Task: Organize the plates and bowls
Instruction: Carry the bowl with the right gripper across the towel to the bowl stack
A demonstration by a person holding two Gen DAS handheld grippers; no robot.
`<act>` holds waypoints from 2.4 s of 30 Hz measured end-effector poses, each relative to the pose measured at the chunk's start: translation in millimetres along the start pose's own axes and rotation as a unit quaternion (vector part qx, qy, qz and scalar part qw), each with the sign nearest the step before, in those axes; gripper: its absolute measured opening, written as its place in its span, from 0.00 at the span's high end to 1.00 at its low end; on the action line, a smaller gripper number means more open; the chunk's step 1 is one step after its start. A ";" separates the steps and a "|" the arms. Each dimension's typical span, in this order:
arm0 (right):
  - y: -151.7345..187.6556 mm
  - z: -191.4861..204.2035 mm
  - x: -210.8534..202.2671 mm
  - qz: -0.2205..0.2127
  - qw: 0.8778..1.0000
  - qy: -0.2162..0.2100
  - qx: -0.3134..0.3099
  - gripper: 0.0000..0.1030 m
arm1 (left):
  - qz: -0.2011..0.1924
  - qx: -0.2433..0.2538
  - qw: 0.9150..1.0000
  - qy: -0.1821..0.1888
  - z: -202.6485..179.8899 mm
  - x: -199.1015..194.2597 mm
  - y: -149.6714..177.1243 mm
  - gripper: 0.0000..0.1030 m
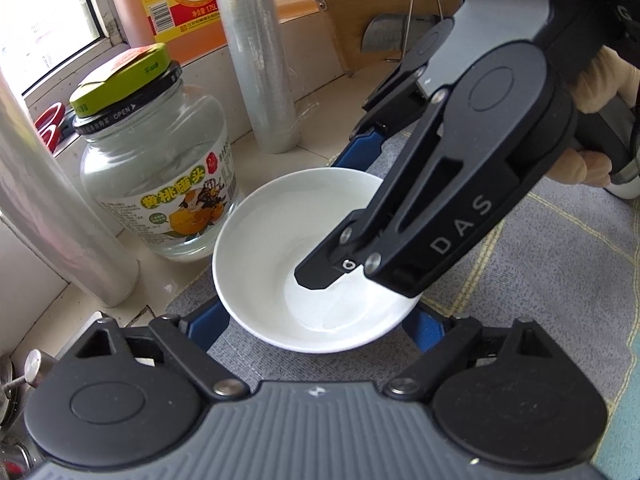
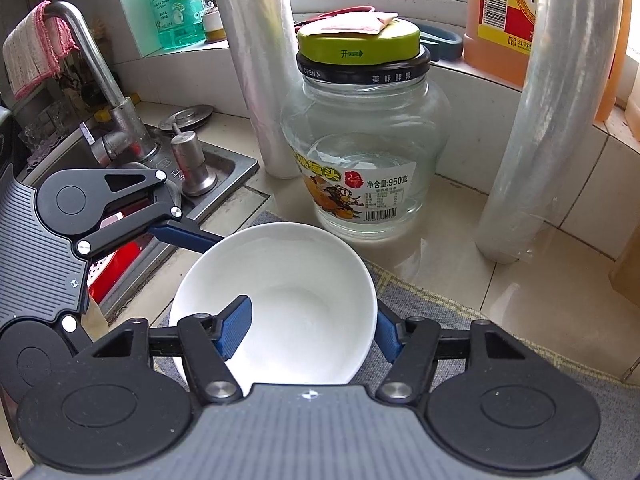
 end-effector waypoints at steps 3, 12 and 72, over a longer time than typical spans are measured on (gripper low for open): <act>-0.2 0.1 -0.1 0.003 1.000 0.001 0.000 0.33 | 0.001 -0.002 1.000 0.004 0.7 0.6 -0.9 0.13; -0.3 5.5 -5.4 0.004 1.000 -0.001 -0.003 0.32 | 0.006 -0.009 1.000 0.008 1.6 1.7 -1.6 0.13; 169.6 -59.5 -266.2 -0.056 0.977 0.179 0.103 0.32 | -0.045 0.159 0.979 0.121 -261.5 -44.3 -125.4 0.13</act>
Point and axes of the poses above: each gripper's, at about its wrist camera, not at the fingertips, and x roughly the way its jaws point, z to its left, y to its underside, the point moved 5 cm from there along x, roughly the way its jaws point, and after that the axes turned 4 degrees about y, right-handed, at the moved point
